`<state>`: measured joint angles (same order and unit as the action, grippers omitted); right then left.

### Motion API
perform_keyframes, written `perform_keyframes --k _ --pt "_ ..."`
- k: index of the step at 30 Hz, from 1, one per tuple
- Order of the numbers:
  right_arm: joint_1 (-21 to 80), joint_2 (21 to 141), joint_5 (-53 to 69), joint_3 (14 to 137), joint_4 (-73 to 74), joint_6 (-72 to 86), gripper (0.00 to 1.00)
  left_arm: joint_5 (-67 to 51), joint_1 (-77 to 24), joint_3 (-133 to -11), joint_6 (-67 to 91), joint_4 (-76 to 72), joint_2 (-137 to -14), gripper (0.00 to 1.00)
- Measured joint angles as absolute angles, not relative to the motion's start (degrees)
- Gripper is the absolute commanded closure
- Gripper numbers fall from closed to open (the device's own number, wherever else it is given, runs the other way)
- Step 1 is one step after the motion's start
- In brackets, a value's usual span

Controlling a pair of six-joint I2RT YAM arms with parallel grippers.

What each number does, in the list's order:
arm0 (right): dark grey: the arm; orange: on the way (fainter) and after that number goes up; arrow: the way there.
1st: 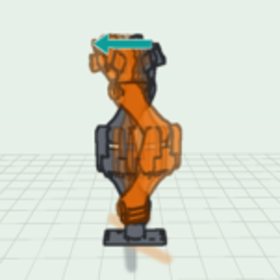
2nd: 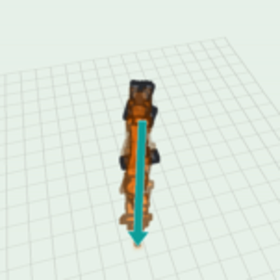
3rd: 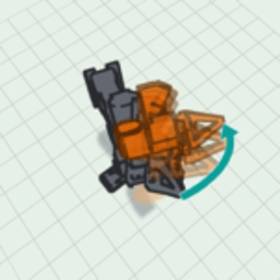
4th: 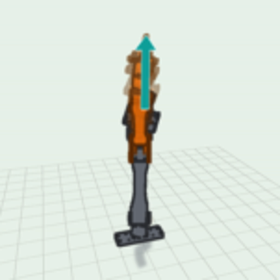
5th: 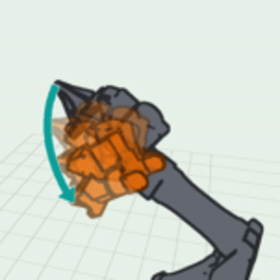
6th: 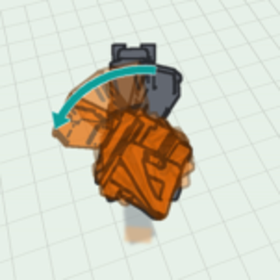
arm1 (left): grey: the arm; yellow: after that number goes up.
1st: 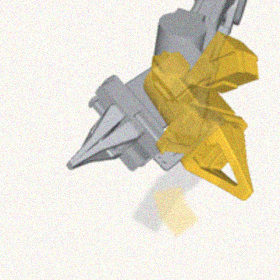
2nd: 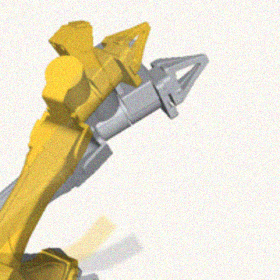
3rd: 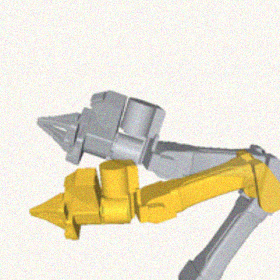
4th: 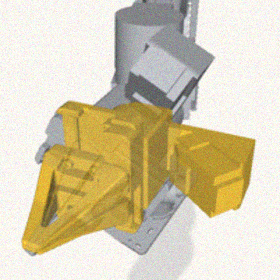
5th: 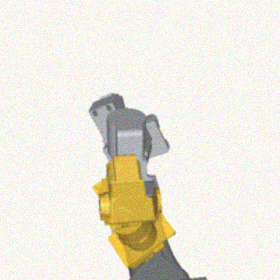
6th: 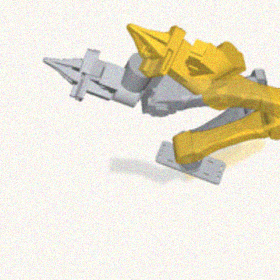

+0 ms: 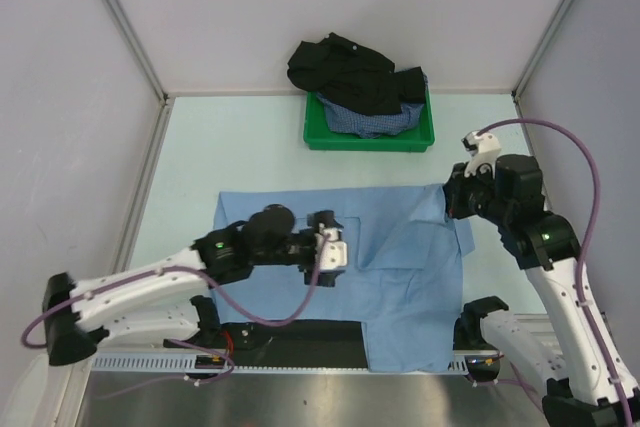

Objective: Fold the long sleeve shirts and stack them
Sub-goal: Fold the shirt

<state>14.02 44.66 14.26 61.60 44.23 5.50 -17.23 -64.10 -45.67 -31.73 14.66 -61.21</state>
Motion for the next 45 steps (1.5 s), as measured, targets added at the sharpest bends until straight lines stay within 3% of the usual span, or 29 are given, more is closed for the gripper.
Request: perform_keyframes --k 7,13,15,16,17,19,21,22,26,33,35,45 --pt "22.74 54.48 14.5 57.98 40.69 5.45 1.0 -5.21 -59.94 -46.0 -19.86 15.2 -44.53 0.01" --pt "34.54 68.23 15.88 58.28 32.01 5.37 0.99 -9.28 -39.46 -46.78 -4.71 19.55 -46.17 0.03" --pt "38.22 73.71 16.16 59.02 29.76 5.3 0.71 -10.52 -35.0 -45.54 -1.37 20.75 -45.84 0.02" --pt "40.47 77.1 16.25 60.34 29.21 5.19 0.47 -11.05 -33.36 -44.6 -0.1 21.19 -45.15 0.02" --pt "42.39 80.77 16.75 62.19 28.6 4.97 0.36 -11.53 -32.16 -43.55 1.15 21.78 -44.18 0.01" --pt "45.04 88.33 18.5 67.46 28.56 4.05 0.19 -13.65 -29.54 -41.65 3.11 23.29 -42.22 0.01" --pt "45.76 94.87 20.71 74.08 30.7 2.48 0.14 -16.03 -26.39 -41.06 4.38 25.15 -41.47 0.02" --pt "45.32 96.92 21.56 76.82 31.7 1.52 0.01 -17.19 -24.49 -41.04 4.82 25.65 -41.8 0.03" --pt "37.91 96.71 27.29 79.35 35.55 -2.55 0.01 -21.78 -20.67 -41.67 5.04 26.61 -47.48 0.13" --pt "20.91 89.52 31.88 74.26 43.27 -9.76 0.19 -25.47 -21.28 -48.69 -3.81 31.09 -68.18 0.15" --pt "18.98 88.6 32.23 71.7 45.78 -11.92 0.22 -25.1 -21.23 -50.74 -5.69 31.9 -72.2 0.2" --pt "9.23 92.2 32.86 64.77 52.47 -21.06 0.27 -24.67 -20.6 -58.63 -7.44 33.15 -91.44 0.23"
